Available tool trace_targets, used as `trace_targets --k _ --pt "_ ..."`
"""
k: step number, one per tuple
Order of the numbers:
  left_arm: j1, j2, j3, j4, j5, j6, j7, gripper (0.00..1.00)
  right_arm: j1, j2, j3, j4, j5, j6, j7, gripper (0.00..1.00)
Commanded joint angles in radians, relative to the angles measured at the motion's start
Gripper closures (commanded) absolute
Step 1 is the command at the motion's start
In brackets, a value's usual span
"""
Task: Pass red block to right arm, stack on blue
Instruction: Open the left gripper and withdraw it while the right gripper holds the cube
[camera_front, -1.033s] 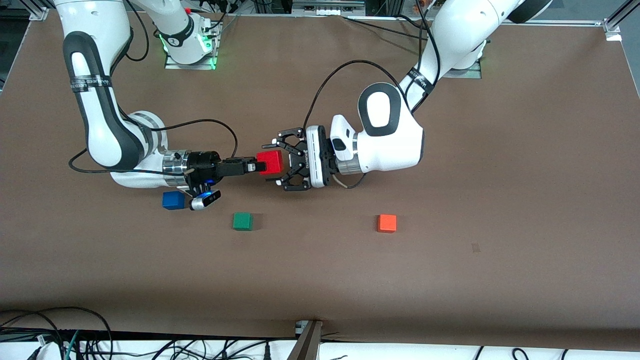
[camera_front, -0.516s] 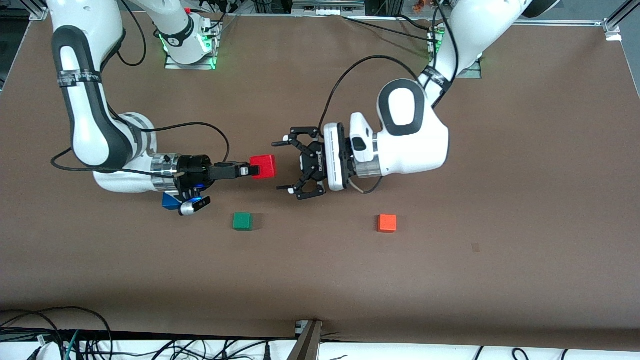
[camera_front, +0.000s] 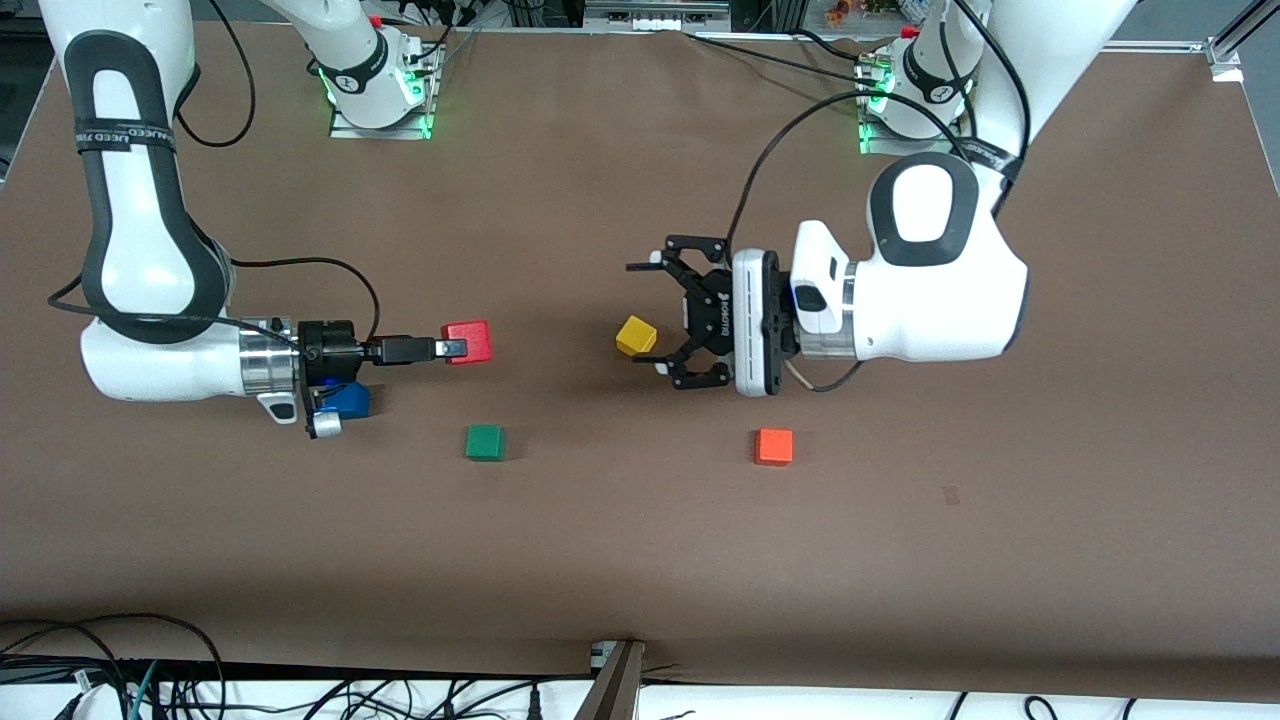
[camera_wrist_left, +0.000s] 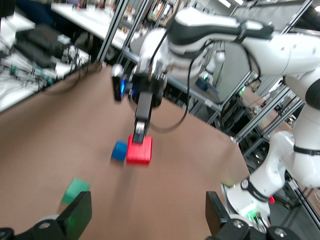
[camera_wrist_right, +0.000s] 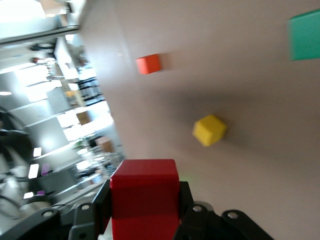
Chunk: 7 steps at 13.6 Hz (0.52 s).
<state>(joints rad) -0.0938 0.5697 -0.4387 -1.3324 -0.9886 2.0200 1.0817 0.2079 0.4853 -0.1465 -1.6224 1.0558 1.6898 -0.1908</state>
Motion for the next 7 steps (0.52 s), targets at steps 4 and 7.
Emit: trace_targets --k 4,7 --pt "0.098 -0.01 0.008 -0.011 0.233 -0.148 -0.189 0.0 0.002 -0.039 -0.007 0.01 -0.44 0.111 0.002 1.0" --pt "0.147 -0.016 0.017 -0.004 0.388 -0.295 -0.29 0.0 0.007 -0.039 -0.008 -0.004 -0.638 0.195 0.017 1.0"
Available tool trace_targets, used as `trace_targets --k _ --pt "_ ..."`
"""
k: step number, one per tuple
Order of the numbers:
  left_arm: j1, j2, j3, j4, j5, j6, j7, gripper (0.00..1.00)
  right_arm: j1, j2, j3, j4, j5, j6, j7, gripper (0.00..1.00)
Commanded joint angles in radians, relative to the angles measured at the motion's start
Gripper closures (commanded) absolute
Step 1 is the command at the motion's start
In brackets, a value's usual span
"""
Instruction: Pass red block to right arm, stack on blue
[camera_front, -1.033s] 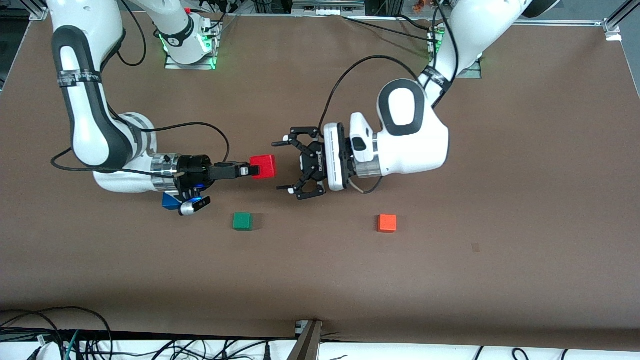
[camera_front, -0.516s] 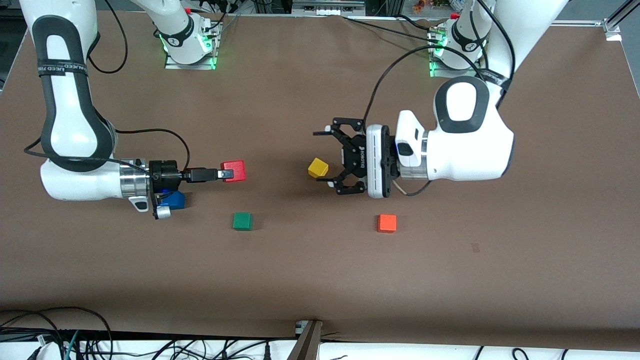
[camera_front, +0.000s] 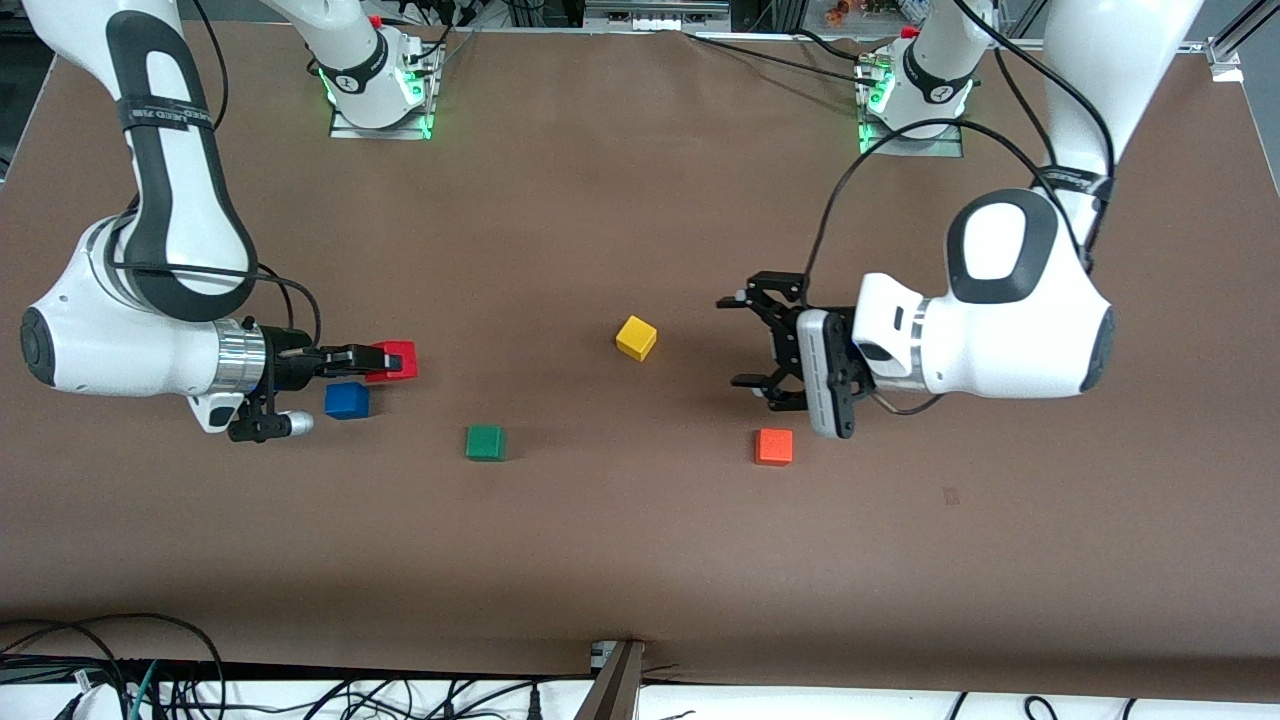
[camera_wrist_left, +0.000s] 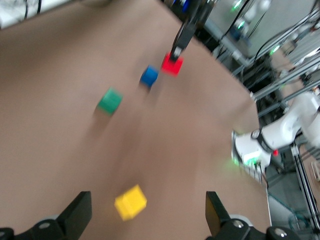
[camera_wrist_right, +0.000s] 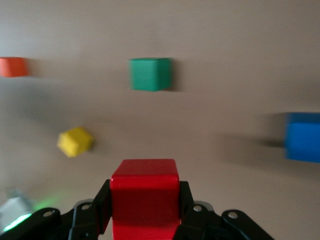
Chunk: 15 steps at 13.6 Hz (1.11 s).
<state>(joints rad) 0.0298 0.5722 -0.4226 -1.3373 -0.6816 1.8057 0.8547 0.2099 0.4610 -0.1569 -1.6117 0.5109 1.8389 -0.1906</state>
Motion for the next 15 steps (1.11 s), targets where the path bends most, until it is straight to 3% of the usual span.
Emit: trace_targets --k 1,5,10,13,15 --pt "0.038 -0.02 0.01 0.016 0.133 -0.138 -0.087 0.0 0.008 -0.015 0.002 -0.023 -0.148 0.083 0.019 1.0" --pt "0.064 -0.026 0.013 0.036 0.331 -0.248 -0.195 0.0 0.017 -0.048 0.002 -0.156 -0.284 0.271 0.046 1.0" --pt "0.067 -0.094 0.027 0.041 0.474 -0.373 -0.426 0.0 0.017 -0.081 0.0 -0.332 -0.319 0.457 0.049 1.0" --pt "0.032 -0.191 0.096 0.058 0.61 -0.41 -0.492 0.0 0.019 -0.085 -0.004 -0.338 -0.362 0.479 0.062 1.0" --pt "-0.048 -0.299 0.212 -0.015 0.652 -0.405 -0.569 0.0 0.019 -0.087 -0.004 -0.361 -0.409 0.528 0.086 1.0"
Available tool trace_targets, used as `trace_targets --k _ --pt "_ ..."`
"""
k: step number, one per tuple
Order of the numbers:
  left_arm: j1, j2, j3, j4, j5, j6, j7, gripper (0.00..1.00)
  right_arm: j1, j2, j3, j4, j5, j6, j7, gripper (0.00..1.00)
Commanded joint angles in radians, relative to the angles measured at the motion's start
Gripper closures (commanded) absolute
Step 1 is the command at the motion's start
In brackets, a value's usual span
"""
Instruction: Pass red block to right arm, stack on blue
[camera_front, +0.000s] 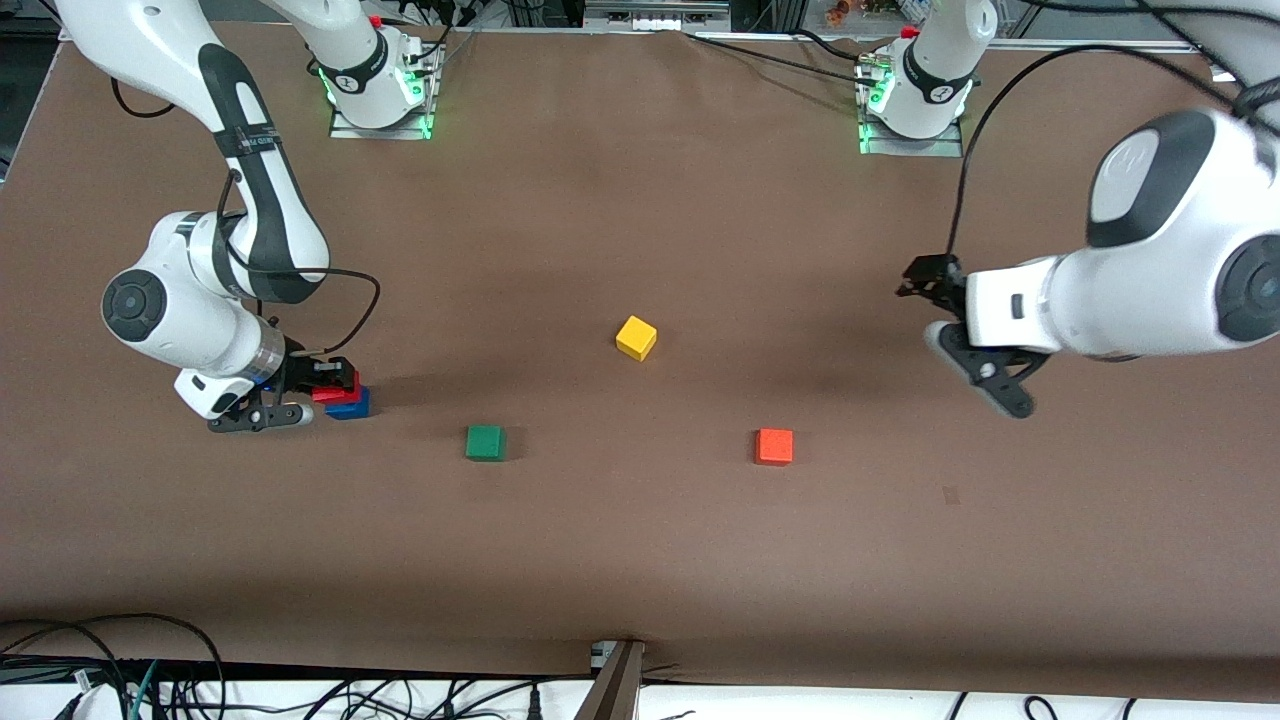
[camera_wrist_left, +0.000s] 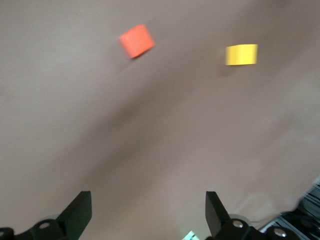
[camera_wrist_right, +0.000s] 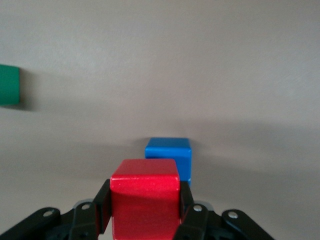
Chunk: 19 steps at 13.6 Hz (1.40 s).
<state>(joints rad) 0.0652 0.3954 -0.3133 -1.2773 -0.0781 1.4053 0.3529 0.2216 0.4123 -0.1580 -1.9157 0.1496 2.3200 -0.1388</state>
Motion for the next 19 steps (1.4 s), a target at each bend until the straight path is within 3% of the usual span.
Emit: trace_targets --k 1,3,6,11,19 --pt "-0.134 -0.16 0.188 -0.103 0.051 0.0 -0.078 0.0 0.005 -0.044 -0.003 -0.074 -0.057 0.07 0.034 1.0" --pt "-0.156 -0.223 0.287 -0.149 0.051 0.033 -0.078 0.0 0.005 -0.049 -0.003 -0.1 -0.059 0.11 0.033 1.0" --pt "-0.136 -0.398 0.327 -0.367 0.051 0.167 -0.135 0.0 0.007 -0.049 -0.003 -0.118 -0.062 0.142 0.033 1.0" --pt "-0.12 -0.423 0.372 -0.376 0.052 0.178 -0.348 0.0 0.005 -0.037 -0.003 -0.118 -0.064 0.176 0.034 1.0" --pt "-0.127 -0.4 0.356 -0.346 0.052 0.138 -0.348 0.0 0.007 -0.023 -0.001 -0.118 -0.064 0.191 0.039 1.0"
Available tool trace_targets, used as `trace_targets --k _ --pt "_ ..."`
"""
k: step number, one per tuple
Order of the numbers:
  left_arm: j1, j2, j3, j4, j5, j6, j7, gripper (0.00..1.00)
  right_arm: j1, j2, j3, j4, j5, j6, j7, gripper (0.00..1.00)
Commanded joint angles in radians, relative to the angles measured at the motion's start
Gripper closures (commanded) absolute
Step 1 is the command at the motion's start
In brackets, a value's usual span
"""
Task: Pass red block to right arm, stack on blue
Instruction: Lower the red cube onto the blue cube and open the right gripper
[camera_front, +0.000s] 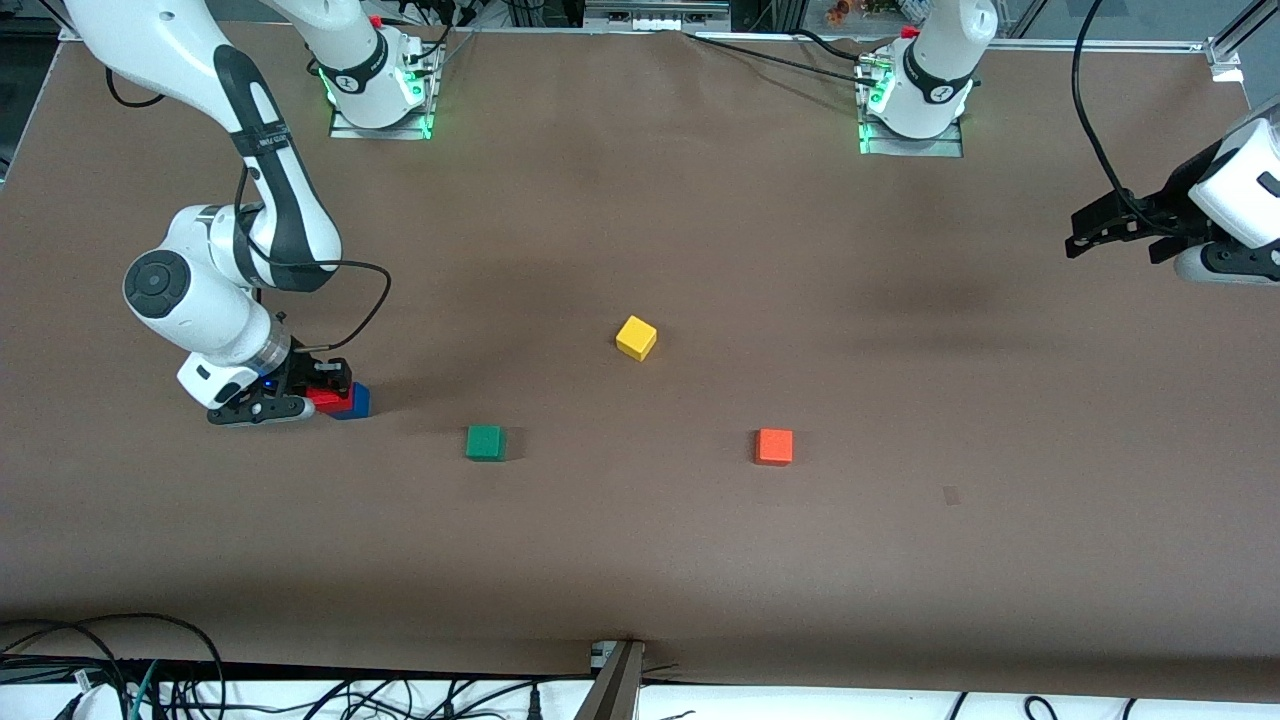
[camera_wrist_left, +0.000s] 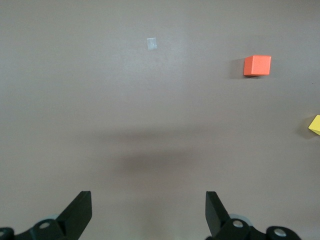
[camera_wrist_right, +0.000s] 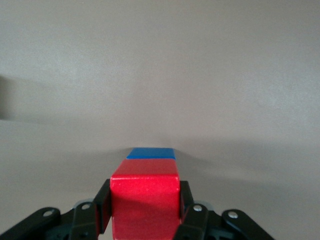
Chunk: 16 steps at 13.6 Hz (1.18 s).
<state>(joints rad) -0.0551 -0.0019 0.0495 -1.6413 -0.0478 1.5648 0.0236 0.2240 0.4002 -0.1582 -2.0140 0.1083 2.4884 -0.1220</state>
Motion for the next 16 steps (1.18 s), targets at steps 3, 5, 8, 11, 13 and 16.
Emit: trace_targets --k 3,5,8,11,13,16 --pt "-0.003 0.011 -0.01 0.017 0.022 -0.023 -0.022 0.0 0.006 -0.003 -0.001 -0.019 -0.022 0.024 0.035 1.0" --pt "-0.014 0.01 -0.026 0.018 0.022 -0.028 -0.022 0.0 0.009 0.002 -0.001 -0.017 -0.022 0.026 0.036 1.0" --pt "0.0 0.011 -0.019 0.018 0.022 -0.029 -0.024 0.0 0.009 0.003 -0.001 -0.017 -0.022 0.027 0.036 1.0" --pt "0.008 0.011 -0.008 0.02 0.02 -0.029 -0.022 0.0 0.008 0.003 0.0 -0.017 -0.022 0.029 0.036 0.99" --pt "0.008 0.011 -0.011 0.02 0.022 -0.029 -0.022 0.0 0.008 0.003 -0.001 -0.016 -0.022 0.029 0.036 0.95" --pt "0.008 0.025 -0.011 0.02 0.023 -0.026 -0.022 0.0 0.006 0.008 -0.001 -0.011 -0.021 0.029 0.036 0.57"
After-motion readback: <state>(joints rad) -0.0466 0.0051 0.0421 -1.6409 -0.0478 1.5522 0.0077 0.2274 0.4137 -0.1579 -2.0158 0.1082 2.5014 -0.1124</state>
